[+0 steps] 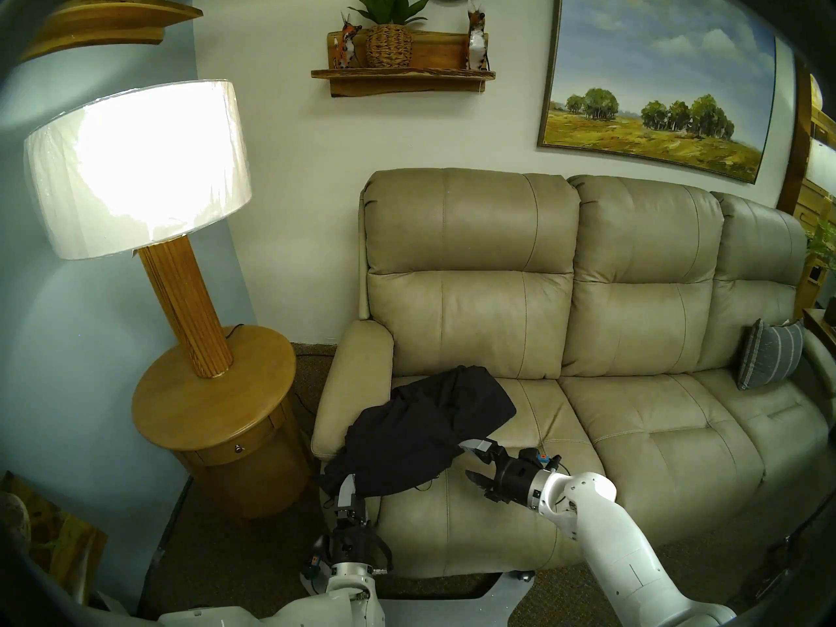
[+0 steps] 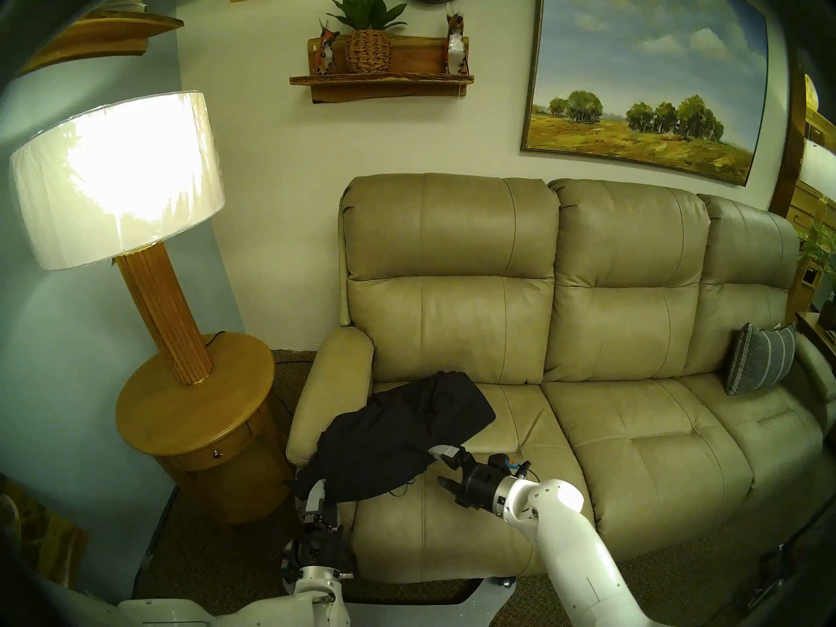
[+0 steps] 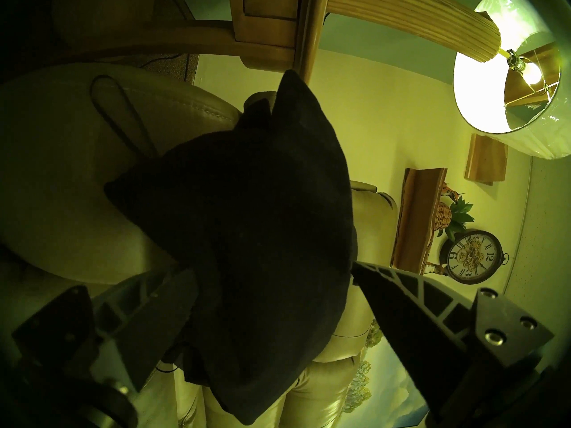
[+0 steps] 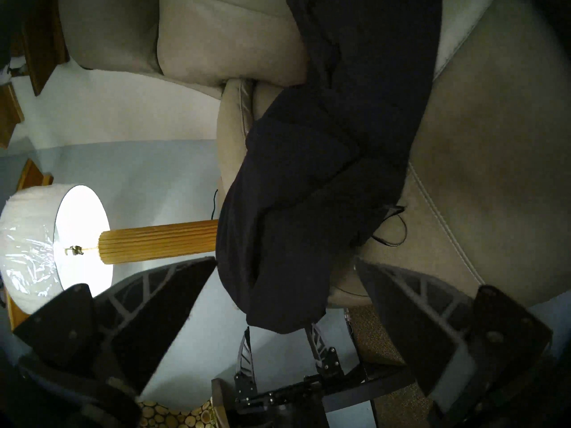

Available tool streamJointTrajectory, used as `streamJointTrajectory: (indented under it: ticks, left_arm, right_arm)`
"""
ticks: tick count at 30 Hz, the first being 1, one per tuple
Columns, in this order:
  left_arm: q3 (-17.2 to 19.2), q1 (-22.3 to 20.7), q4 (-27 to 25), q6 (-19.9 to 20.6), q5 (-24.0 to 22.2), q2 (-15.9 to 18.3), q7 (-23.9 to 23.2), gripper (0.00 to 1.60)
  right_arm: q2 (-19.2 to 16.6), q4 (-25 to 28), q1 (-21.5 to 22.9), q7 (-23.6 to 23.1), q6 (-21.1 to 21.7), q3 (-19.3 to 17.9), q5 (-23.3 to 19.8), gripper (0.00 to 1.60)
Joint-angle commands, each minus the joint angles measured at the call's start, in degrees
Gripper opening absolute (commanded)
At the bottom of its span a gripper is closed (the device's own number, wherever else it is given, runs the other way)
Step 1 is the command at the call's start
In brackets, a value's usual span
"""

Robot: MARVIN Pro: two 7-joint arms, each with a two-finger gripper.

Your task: Drape jacket on sofa arm

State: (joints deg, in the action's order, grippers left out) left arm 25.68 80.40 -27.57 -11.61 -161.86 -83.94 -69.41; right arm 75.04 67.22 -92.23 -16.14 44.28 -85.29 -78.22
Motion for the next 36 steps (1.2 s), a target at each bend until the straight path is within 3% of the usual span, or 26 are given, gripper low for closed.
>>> streamJointTrajectory:
  ticks: [1, 6, 11, 12, 13, 14, 15, 18, 19, 21, 26, 27, 36]
  left_arm:
    - [1.00, -3.89, -0.03, 0.36, -0.88, -0.61, 3.43, 1.60]
    - [1.17, -7.04, 0.38, 1.15, -1.08, -0.84, 7.81, 1.60]
    - [0.13, -10.09, 0.10, 1.20, 0.25, -1.35, 10.35, 1.60]
    - [0.29, -10.32, -0.32, 0.77, 0.57, -1.42, 10.65, 1.47]
    - [-0.07, -10.92, -0.17, 0.80, 0.73, -1.54, 11.13, 1.23]
    - [-0.13, -11.21, -0.43, 0.59, 0.93, -1.52, 11.39, 1.17]
    - [-0.03, -11.44, -0.76, 0.49, 0.89, -1.51, 11.85, 0.70]
    - [-0.06, -11.86, -2.64, -0.19, 1.34, -1.03, 11.28, 0.49]
    - [-0.20, -11.93, -3.38, -0.33, 1.67, -0.87, 10.62, 0.24]
    - [-0.23, -12.19, -5.00, -1.17, 2.17, -0.95, 8.94, 0.00]
    - [1.31, -15.56, -7.25, -3.70, 2.26, -0.69, 7.44, 0.00]
    - [3.69, -14.49, -8.63, -4.34, 2.51, -0.40, 7.29, 0.00]
    - [12.93, -20.08, -9.54, -7.41, -2.80, 4.26, 10.45, 0.00]
  right_arm:
    - [-1.10, 2.71, -6.47, -2.51, 2.21, -1.70, -3.43, 1.60]
    - [-0.34, 4.58, -11.05, -3.46, 2.42, -2.30, -4.15, 1.60]
    - [0.56, 3.72, -11.99, -3.66, 2.09, -2.11, -4.13, 1.60]
    - [0.67, 3.66, -12.07, -3.65, 2.00, -2.12, -4.09, 1.60]
    - [0.80, 3.76, -12.29, -3.69, 1.92, -2.23, -4.16, 1.60]
    - [0.87, 3.77, -12.41, -3.75, 1.88, -2.33, -4.21, 1.60]
    - [0.93, 3.89, -12.59, -3.82, 1.77, -2.46, -4.23, 1.60]
    - [1.03, 3.86, -12.64, -3.92, 1.65, -2.94, -4.38, 1.60]
    - [1.05, 3.77, -12.55, -3.90, 1.66, -3.00, -4.38, 1.60]
    - [1.19, 3.58, -12.38, -3.80, 1.68, -3.12, -4.36, 1.60]
    - [1.64, 3.42, -12.23, -3.64, 1.78, -2.89, -4.21, 1.60]
    - [1.70, 3.39, -12.26, -3.61, 1.83, -2.81, -4.17, 1.60]
    - [1.64, 1.62, -12.74, -3.07, 1.36, -2.79, -3.81, 1.60]
